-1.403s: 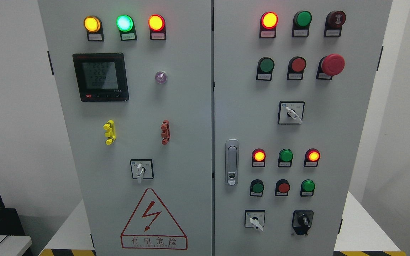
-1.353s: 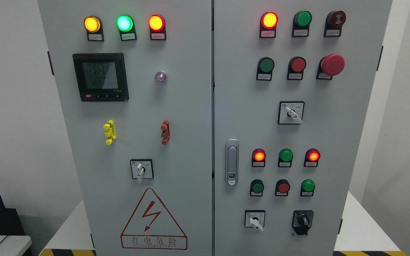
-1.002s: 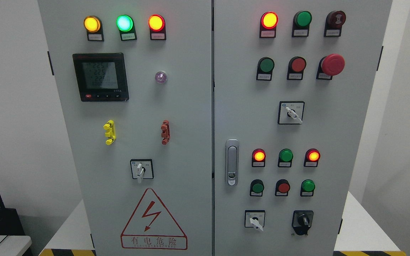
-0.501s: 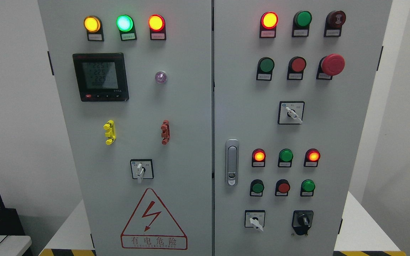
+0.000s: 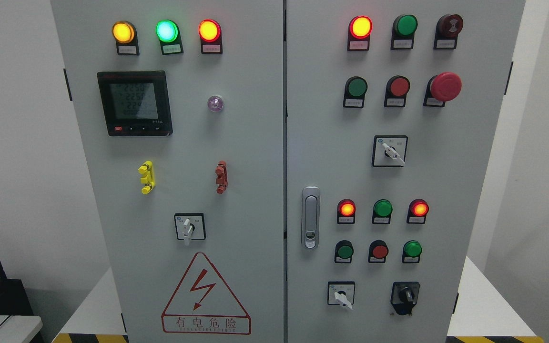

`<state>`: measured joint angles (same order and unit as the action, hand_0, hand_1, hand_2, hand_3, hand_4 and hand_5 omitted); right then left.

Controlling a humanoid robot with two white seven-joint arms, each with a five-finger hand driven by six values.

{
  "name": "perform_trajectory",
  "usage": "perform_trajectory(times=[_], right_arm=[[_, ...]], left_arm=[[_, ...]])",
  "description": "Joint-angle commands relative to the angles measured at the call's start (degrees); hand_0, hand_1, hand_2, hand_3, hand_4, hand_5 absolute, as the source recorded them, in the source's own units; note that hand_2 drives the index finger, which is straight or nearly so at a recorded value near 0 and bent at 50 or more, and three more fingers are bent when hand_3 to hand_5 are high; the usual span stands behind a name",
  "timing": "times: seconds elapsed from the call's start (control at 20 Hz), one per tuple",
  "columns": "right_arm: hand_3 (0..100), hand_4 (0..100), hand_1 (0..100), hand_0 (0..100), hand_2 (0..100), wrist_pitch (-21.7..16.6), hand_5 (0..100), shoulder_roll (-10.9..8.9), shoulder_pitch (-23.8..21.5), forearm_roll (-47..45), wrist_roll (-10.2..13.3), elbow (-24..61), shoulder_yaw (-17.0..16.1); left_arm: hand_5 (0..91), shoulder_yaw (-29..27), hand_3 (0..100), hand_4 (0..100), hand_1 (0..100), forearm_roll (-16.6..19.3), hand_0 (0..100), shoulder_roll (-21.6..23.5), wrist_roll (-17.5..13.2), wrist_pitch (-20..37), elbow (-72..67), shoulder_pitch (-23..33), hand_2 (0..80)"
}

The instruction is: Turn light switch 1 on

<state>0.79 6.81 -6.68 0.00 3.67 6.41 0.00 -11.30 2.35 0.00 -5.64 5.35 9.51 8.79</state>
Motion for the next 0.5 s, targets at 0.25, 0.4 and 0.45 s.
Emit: perform_trajectory(times=[0.25, 0.4, 0.45], right_arm=[[0, 0, 39, 12, 0, 0.0, 0, -0.04, 0.0, -1.41, 0.02, 0.0, 0.97], [0, 0, 39, 12, 0, 0.0, 0, 0.05, 0.0, -1.41, 0.02, 0.0, 0.97], [0, 0, 39, 12, 0, 0.0, 0, -0.04, 0.0, -1.41, 0.02, 0.0, 0.97]], left_arm=[[0.0, -22.1, 0, 0, 4, 7.23, 28, 1.5, -0.42, 1.42, 20.72, 5.19, 0.0], [0.0, -25.97, 0, 4, 6, 7.23, 30, 1.76, -0.42, 3.61, 27.75, 6.59, 0.0], [0.0, -27.9, 2, 6, 6, 7.14, 30, 1.85, -0.42, 4.4, 30.39, 6.86, 0.0]])
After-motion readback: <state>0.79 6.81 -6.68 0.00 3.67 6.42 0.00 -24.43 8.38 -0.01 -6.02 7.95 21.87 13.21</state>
